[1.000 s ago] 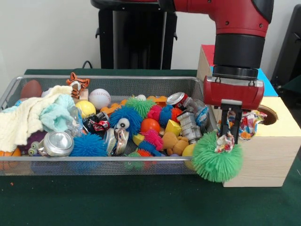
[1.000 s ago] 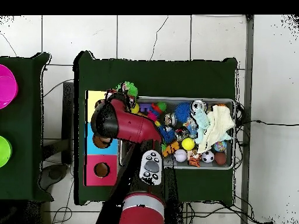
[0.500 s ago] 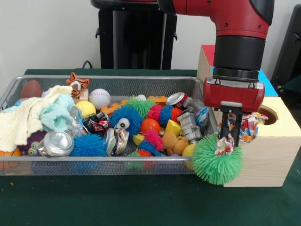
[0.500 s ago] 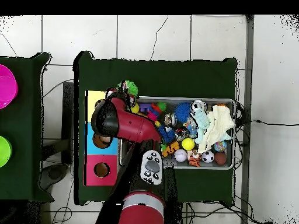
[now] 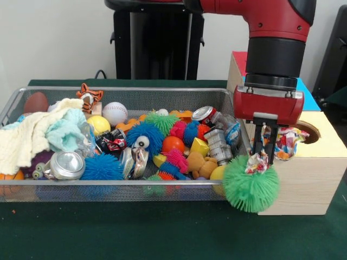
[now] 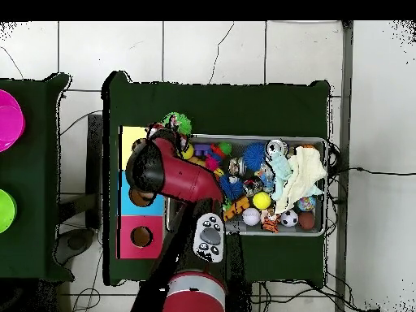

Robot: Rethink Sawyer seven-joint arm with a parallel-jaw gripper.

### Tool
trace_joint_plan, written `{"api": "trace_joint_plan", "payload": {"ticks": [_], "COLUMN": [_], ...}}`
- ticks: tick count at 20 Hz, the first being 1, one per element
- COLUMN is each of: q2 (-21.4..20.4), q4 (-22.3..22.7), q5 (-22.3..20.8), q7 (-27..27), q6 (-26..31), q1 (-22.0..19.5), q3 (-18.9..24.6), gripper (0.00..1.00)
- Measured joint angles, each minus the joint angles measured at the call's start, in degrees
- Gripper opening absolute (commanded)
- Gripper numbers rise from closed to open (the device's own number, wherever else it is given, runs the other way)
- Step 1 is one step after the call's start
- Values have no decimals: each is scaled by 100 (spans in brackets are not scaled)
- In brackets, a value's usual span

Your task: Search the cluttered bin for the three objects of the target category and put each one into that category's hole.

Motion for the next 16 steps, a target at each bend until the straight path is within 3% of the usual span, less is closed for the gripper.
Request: {"api": "trace_joint_plan", "payload": {"ticks": [8, 16], "q2": [-312, -355], "q4": [614, 992], "q5": [-34, -130], "q7": [0, 0], "q6": [-12, -152], "q1": [-199, -434], "q3": [37, 58], "gripper": [0, 0]}}
